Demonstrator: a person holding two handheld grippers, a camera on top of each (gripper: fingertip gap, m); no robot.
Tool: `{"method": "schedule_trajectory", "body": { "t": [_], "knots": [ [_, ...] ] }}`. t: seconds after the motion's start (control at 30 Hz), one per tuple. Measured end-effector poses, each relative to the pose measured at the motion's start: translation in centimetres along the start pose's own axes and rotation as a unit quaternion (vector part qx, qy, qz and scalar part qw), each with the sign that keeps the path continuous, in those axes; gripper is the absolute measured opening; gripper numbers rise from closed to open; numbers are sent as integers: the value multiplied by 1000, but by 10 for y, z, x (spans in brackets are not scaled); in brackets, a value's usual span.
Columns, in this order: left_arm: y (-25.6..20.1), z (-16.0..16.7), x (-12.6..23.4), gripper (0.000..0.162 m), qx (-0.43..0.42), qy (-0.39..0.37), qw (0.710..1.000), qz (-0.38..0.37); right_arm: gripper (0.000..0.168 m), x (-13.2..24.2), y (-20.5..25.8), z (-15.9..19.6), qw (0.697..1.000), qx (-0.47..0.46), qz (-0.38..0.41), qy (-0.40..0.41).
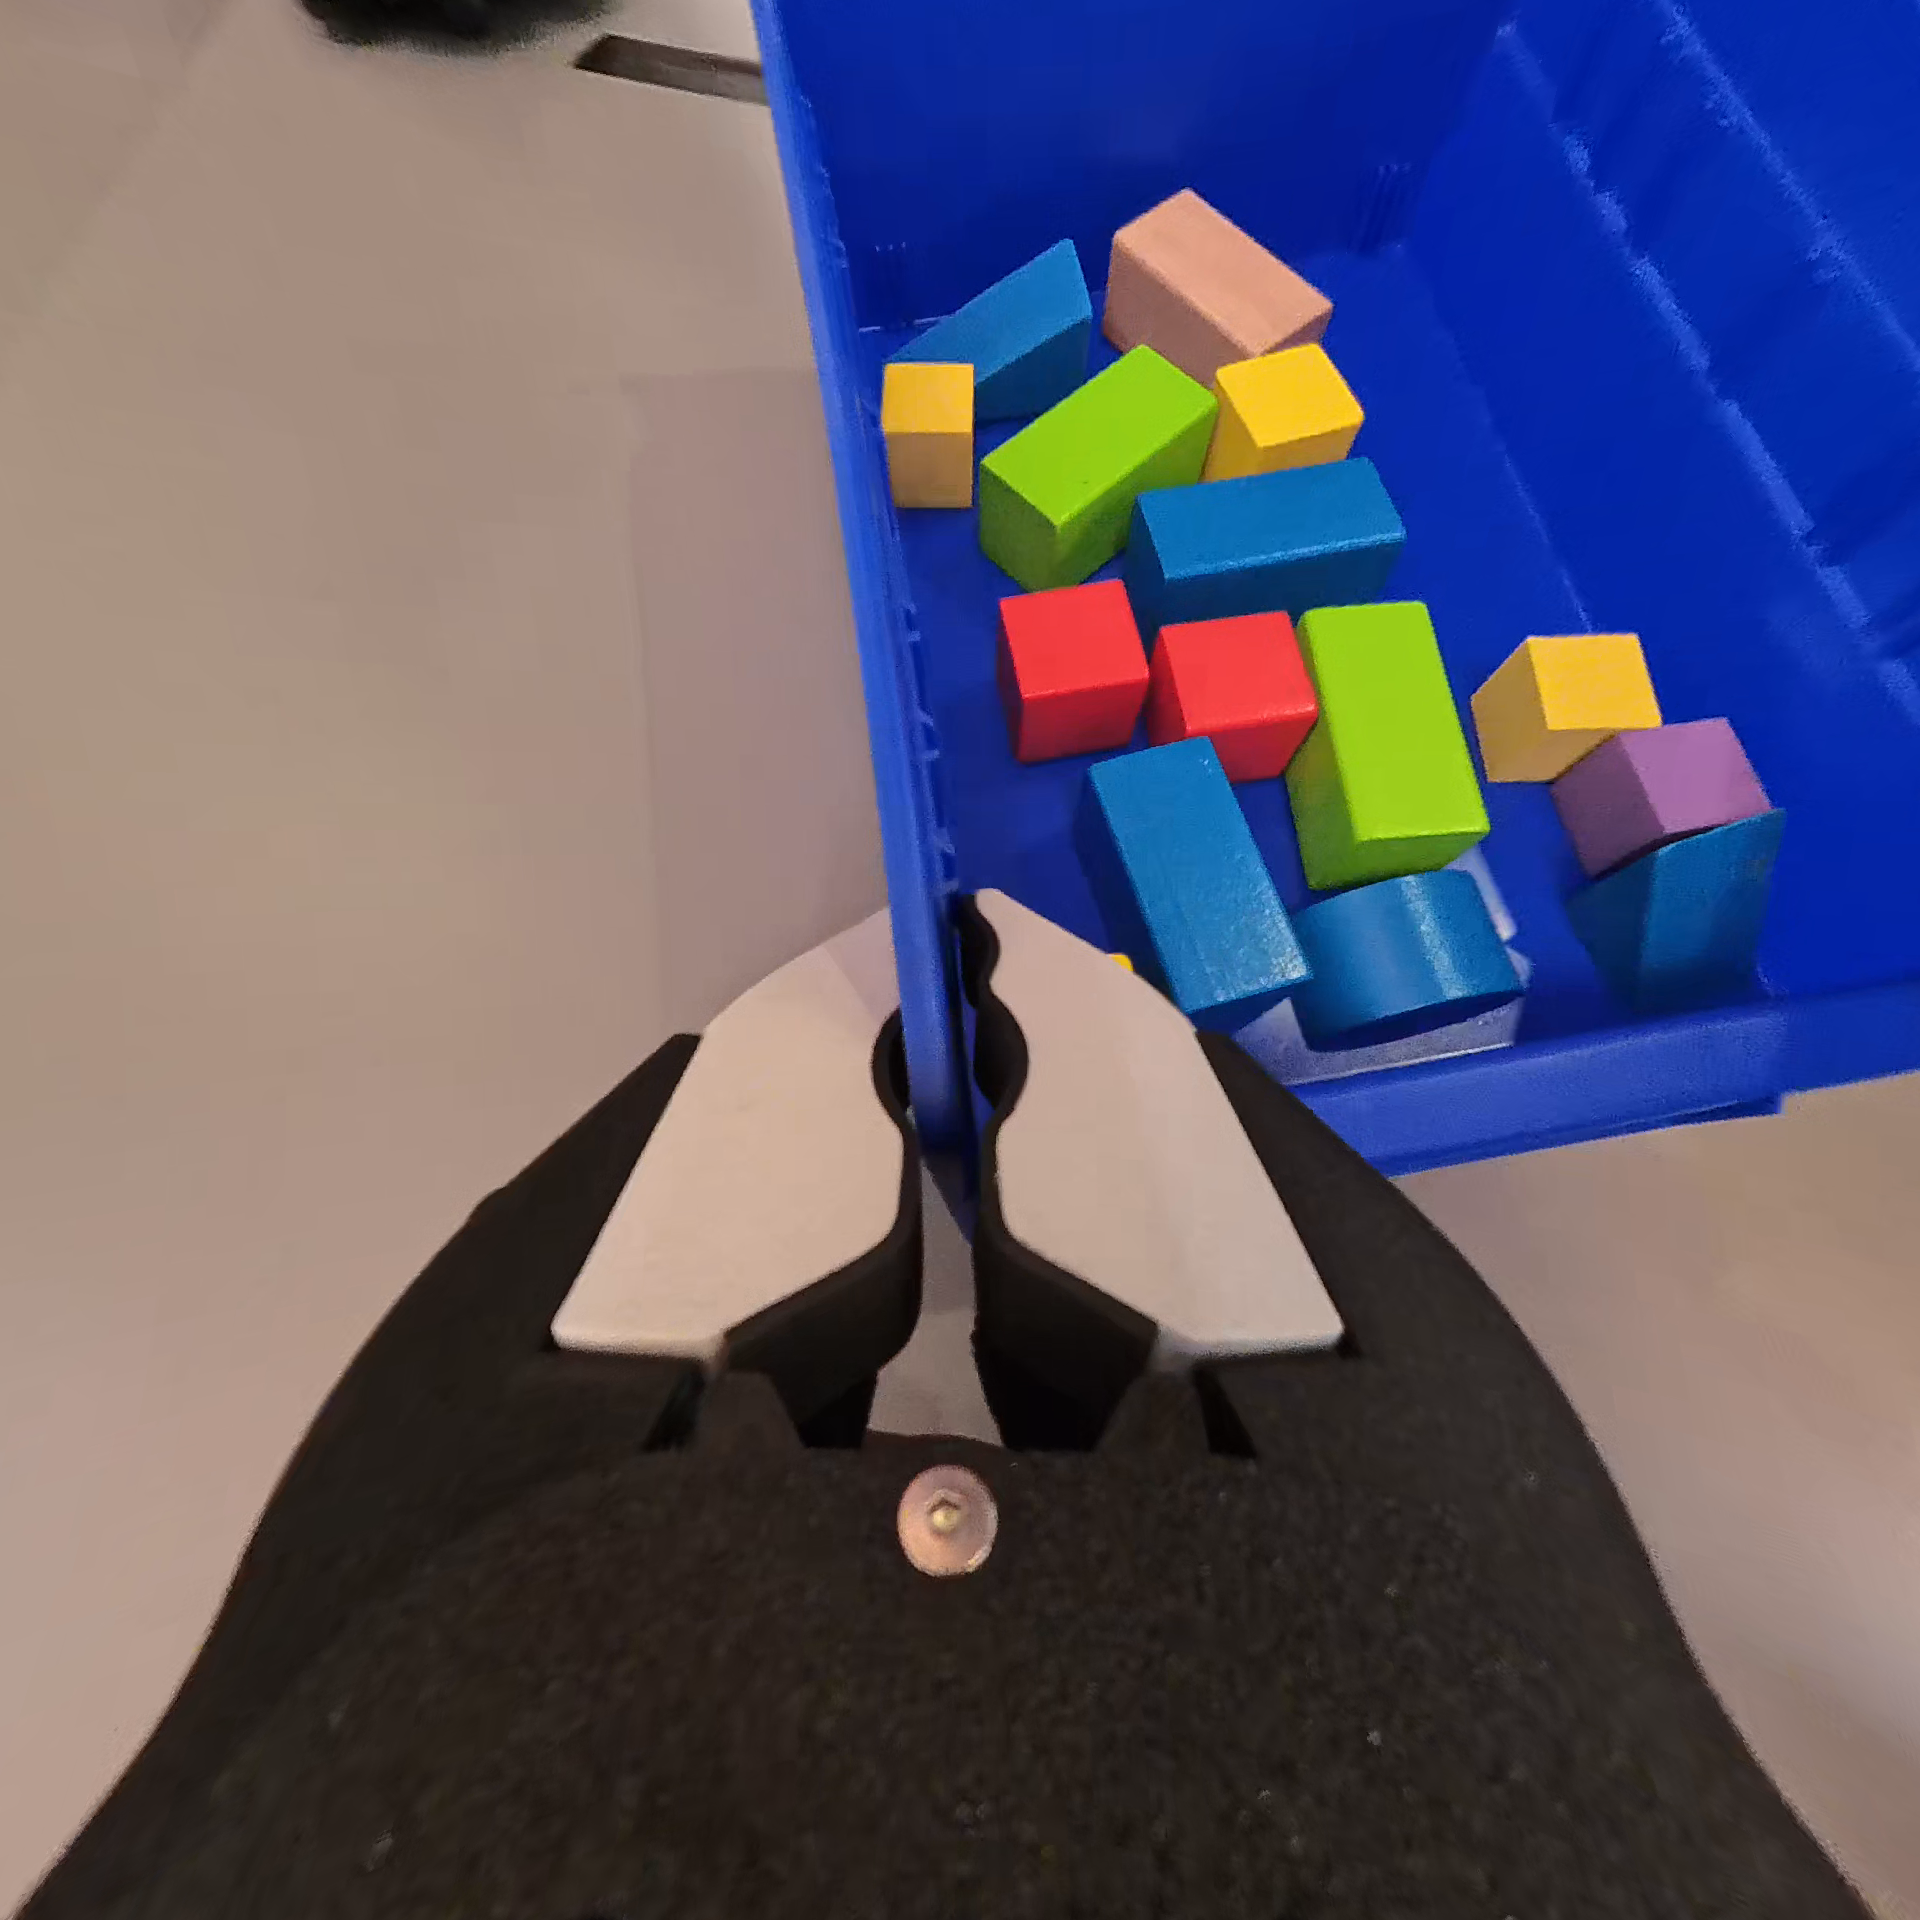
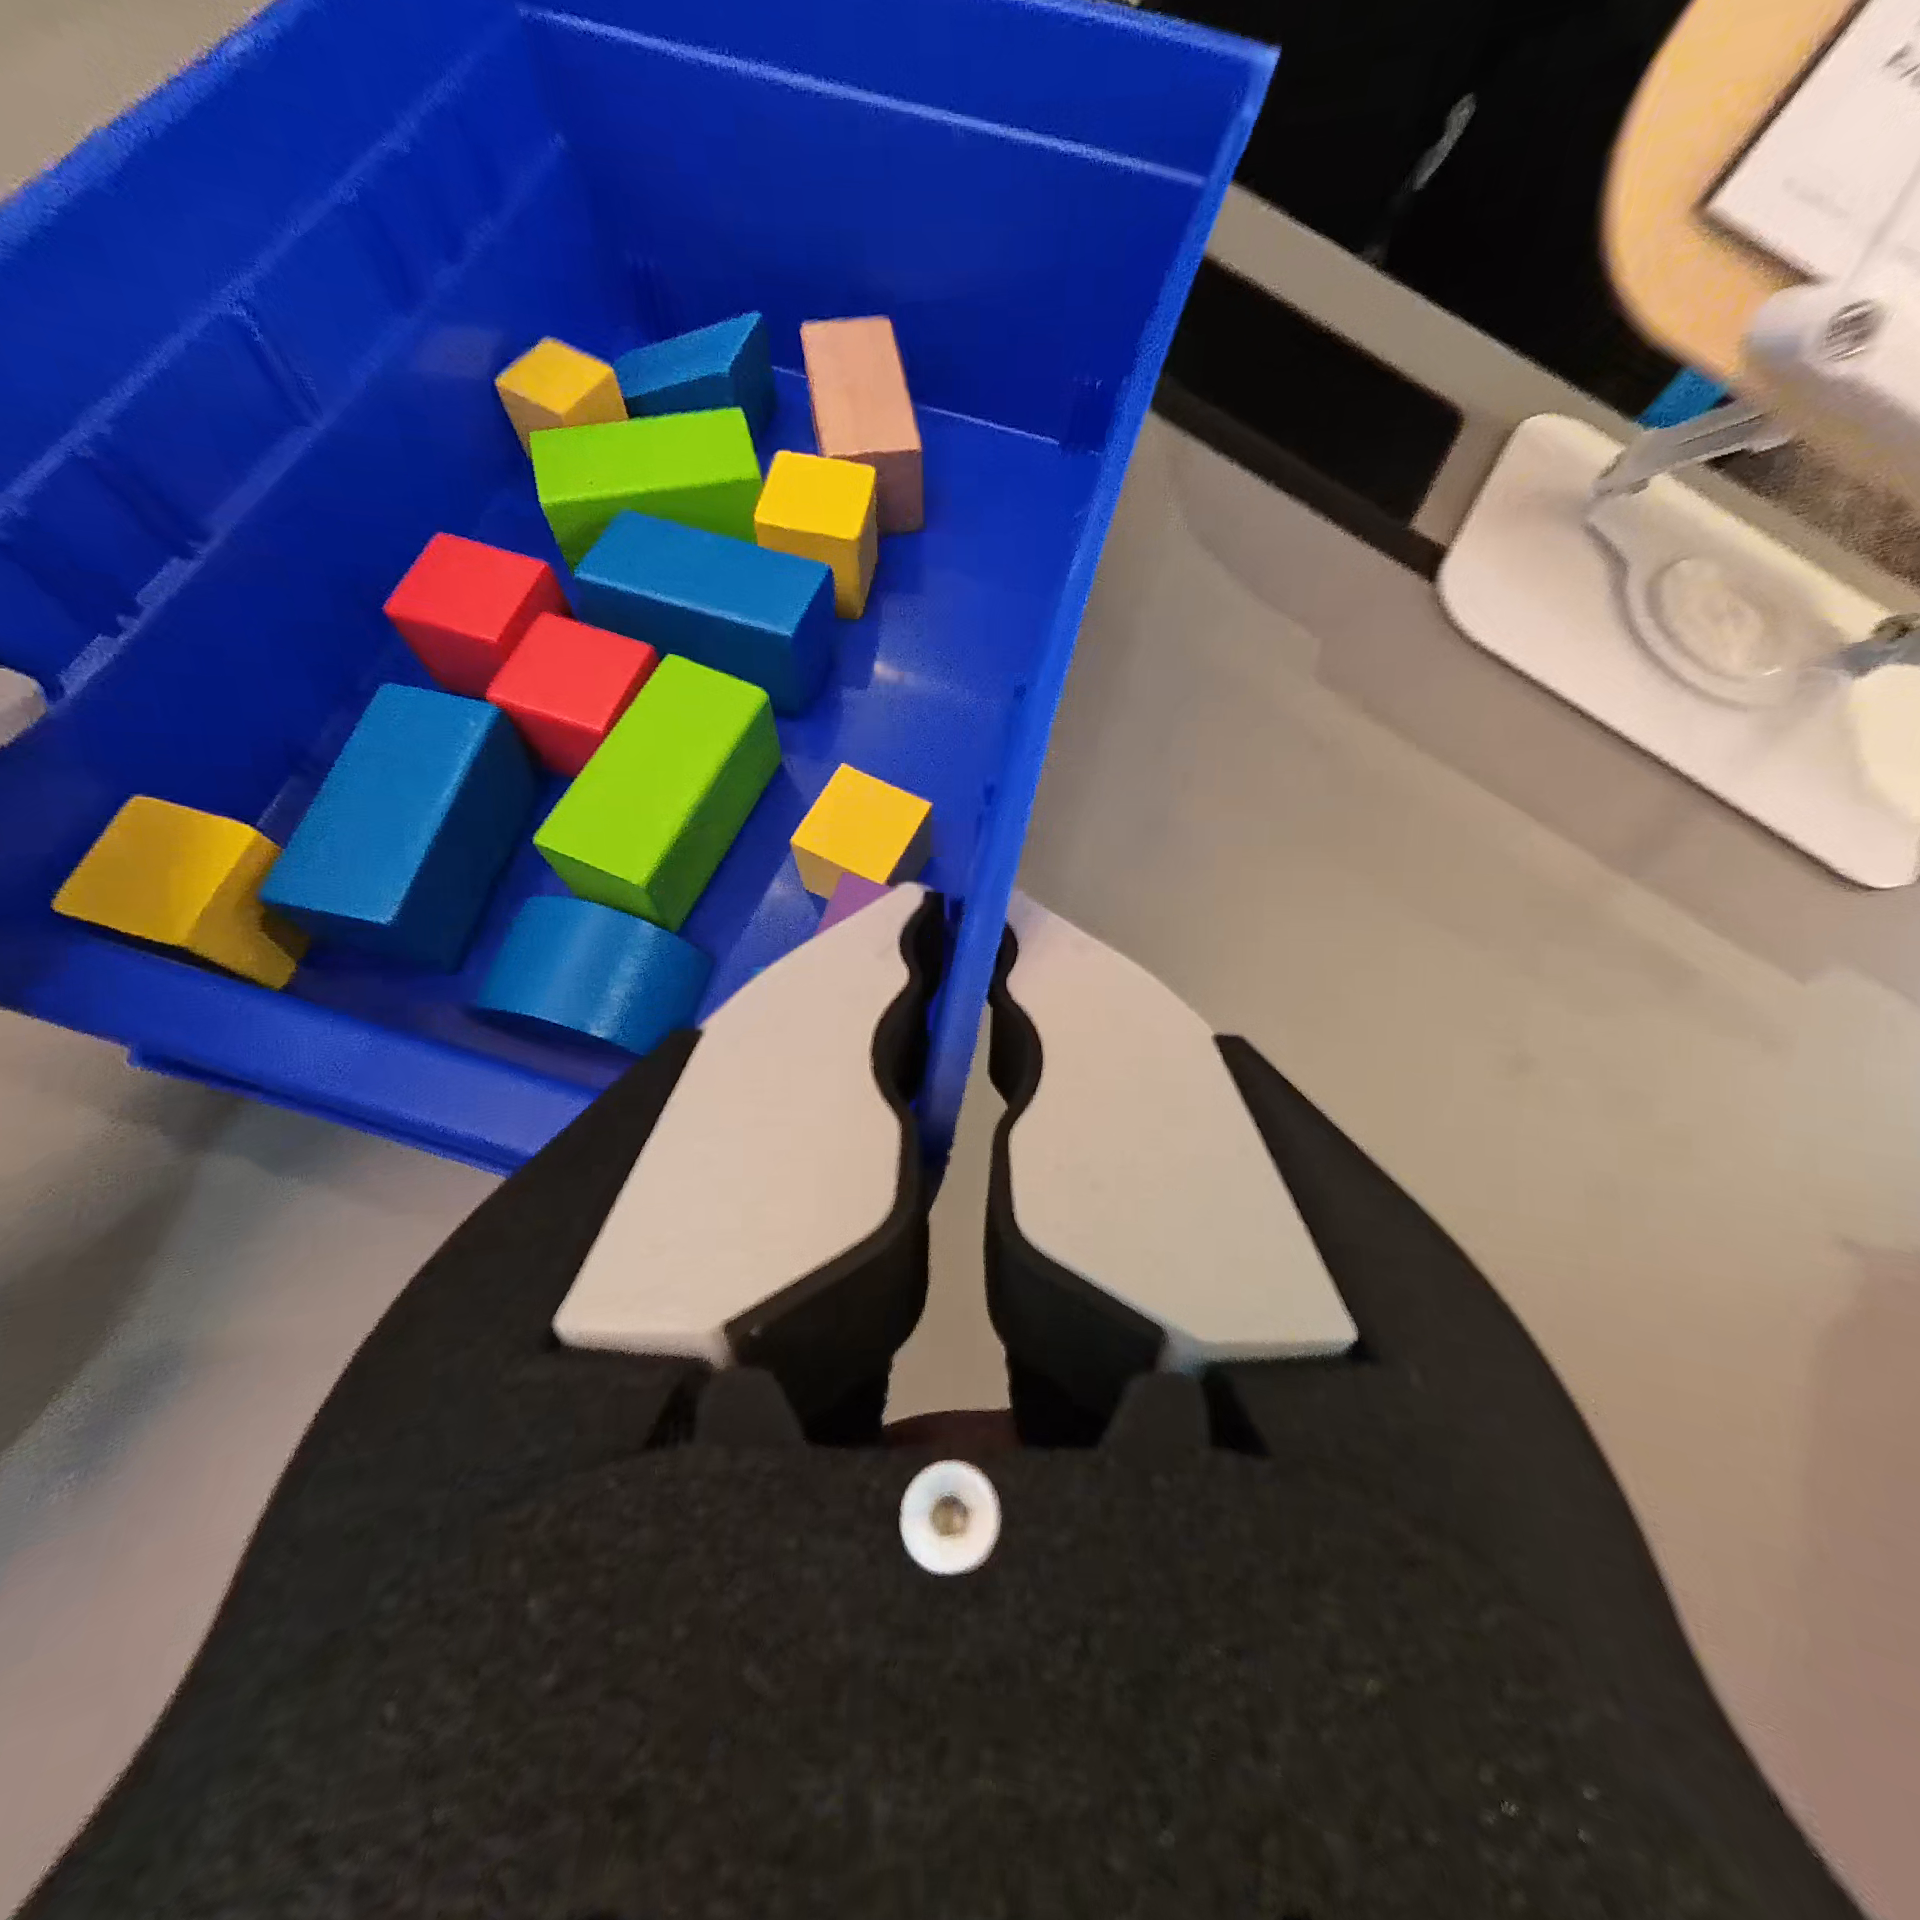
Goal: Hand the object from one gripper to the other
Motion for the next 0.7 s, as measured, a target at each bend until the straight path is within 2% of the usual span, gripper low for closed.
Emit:
{"method": "schedule_trajectory", "body": {
  "t": [0.17, 0.3, 0.43, 0.57, 0.63, 0.7],
  "knots": [
    [6, -16, 12, 3, -70, -22, 995, -75, 7, -21, 8, 18, 997, -56, -48, 4],
    [18, -17, 12, 3, -52, -23, 997, -54, 7, -14, 18, 10, 998, -49, -45, -16],
    [32, -20, 18, 3, -47, -32, 995, -78, 7, -21, 30, 3, 998, -37, -51, -8],
    [37, -16, 12, 3, -7, -23, 999, -34, 8, -8, 33, -11, 999, -17, -36, -19],
    [38, -19, 18, 3, -21, -33, 997, -69, 7, -18, 33, -12, 1000, -16, -19, -15],
    [34, -29, 30, 3, -54, -50, 991, -108, 9, -29, 33, -5, 997, -41, -64, -7]
  ]
}}
Point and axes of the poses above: each gripper's, where its closed fingertips meet, x back along the fingers, z out of its underside, y = z × x across the jaws, the point moved 1 cm from there along x, back along the fingers, and after that the axes turned 10 degrees about y, right-handed, at the moved point
